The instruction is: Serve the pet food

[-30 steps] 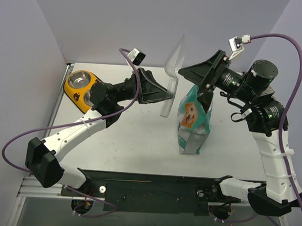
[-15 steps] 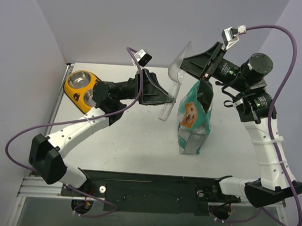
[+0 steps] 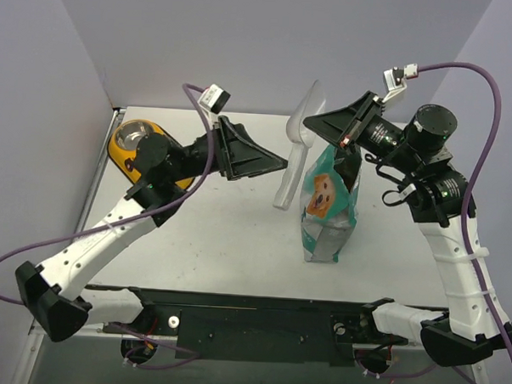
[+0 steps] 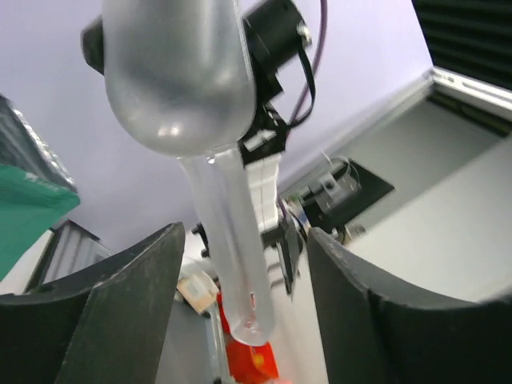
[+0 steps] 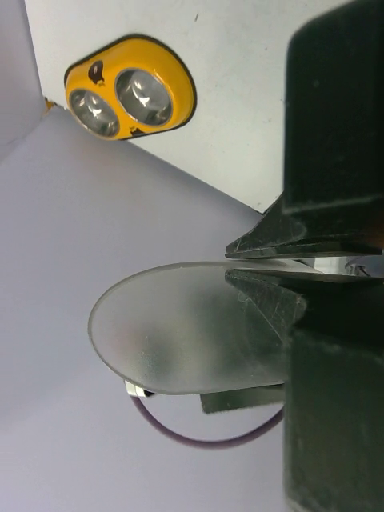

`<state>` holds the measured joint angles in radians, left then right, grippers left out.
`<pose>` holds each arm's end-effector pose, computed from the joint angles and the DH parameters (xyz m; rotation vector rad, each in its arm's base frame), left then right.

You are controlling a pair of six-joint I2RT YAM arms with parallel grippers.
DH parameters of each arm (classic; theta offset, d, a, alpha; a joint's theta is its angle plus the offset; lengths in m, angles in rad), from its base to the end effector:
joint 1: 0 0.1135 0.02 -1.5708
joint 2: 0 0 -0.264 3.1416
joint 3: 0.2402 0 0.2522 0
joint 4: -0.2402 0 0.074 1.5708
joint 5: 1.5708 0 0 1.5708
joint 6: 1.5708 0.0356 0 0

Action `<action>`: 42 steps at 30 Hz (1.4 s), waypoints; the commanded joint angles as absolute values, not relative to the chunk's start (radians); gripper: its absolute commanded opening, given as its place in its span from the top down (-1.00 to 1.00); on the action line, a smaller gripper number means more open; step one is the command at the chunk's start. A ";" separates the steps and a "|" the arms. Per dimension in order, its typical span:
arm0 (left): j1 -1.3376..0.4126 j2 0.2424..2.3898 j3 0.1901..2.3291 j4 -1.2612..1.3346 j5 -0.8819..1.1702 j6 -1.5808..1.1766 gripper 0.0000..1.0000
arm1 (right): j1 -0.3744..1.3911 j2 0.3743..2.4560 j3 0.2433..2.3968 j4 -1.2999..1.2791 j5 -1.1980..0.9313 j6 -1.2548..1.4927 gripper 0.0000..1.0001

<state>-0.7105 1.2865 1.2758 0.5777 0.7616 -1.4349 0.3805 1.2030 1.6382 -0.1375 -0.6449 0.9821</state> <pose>0.1930 -0.1984 0.4779 0.4025 1.4653 -2.2001 0.1962 0.1015 0.5476 -0.1868 1.5020 1.5331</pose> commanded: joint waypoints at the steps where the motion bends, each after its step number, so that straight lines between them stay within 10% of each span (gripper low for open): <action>1: -0.715 1.125 1.261 0.200 0.430 -1.071 -0.56 | 0.379 1.140 1.637 -0.238 -0.479 0.950 1.00; 11: -1.052 1.103 1.436 -0.203 -0.213 -0.557 -0.65 | 0.428 1.166 1.741 -0.624 -0.123 0.957 1.00; 21: -1.054 1.130 1.327 -0.017 -0.128 -0.745 -0.67 | 0.474 1.147 1.736 -0.618 -0.034 0.968 1.00; 30: -1.031 1.161 1.319 0.071 0.000 -0.791 -0.11 | 0.477 1.123 1.718 -0.617 -0.003 0.985 1.00; 42: -0.973 1.207 1.341 0.031 0.058 -0.881 -0.06 | 0.505 1.097 1.678 -0.589 0.055 1.031 1.00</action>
